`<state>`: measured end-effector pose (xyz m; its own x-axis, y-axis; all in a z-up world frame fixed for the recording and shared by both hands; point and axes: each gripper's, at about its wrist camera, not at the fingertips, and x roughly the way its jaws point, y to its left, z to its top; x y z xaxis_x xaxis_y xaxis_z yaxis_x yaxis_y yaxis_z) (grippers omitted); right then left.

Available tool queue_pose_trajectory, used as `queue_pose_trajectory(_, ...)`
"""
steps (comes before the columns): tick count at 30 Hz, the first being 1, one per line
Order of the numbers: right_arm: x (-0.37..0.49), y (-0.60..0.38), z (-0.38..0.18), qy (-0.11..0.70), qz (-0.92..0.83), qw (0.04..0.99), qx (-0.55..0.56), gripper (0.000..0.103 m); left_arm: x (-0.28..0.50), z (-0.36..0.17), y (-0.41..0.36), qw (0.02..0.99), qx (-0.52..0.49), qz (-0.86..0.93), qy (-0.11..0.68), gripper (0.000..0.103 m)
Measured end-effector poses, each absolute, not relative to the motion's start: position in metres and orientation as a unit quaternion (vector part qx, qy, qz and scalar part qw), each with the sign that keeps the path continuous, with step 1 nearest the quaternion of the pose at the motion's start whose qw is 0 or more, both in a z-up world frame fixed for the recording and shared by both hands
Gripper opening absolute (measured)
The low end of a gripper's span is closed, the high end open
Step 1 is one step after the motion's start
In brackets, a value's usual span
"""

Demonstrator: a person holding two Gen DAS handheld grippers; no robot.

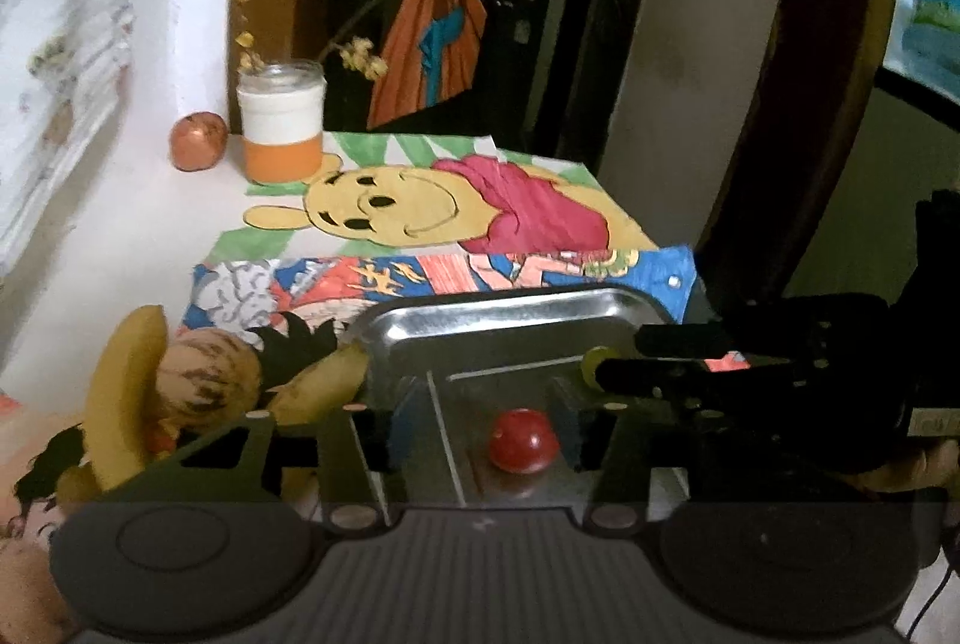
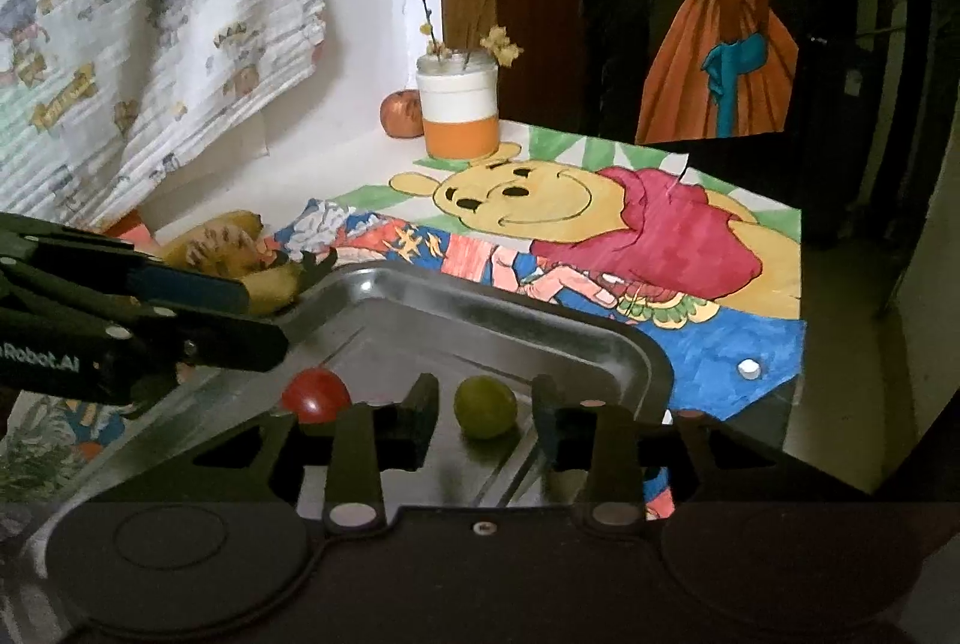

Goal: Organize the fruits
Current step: 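Carry tomato and grape over the tray and open both tools to drop them, then lift both open tools away from the tray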

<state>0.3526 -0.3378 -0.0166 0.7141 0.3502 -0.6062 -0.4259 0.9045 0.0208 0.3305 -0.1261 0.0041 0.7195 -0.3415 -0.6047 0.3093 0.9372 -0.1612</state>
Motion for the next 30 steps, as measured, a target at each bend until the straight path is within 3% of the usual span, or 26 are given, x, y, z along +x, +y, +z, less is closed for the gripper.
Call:
queue_pose_trajectory(2,0.345,-0.337,-0.009,0.307,0.209,0.927,-0.060,0.045,0.321,0.011,-0.122,0.931,-0.029,-0.169,0.322,0.062)
queue_pose_trajectory(7,0.322,-0.334,0.012,0.289,0.206,0.933,-0.058,0.071,0.294,0.029,-0.110,0.942,-0.047,-0.147,0.298,0.089)
queue_pose_trajectory(12,0.293,-0.331,0.035,0.269,0.201,0.940,-0.053,0.090,0.262,0.048,-0.097,0.952,-0.065,-0.132,0.267,0.103)
queue_pose_trajectory(19,0.248,-0.322,0.063,0.260,0.201,0.944,-0.041,0.102,0.215,0.066,-0.075,0.958,-0.085,-0.111,0.248,0.103)
queue_pose_trajectory(30,0.182,-0.294,0.081,0.270,0.215,0.938,-0.020,0.102,0.150,0.069,-0.041,0.963,-0.066,-0.077,0.250,0.103)
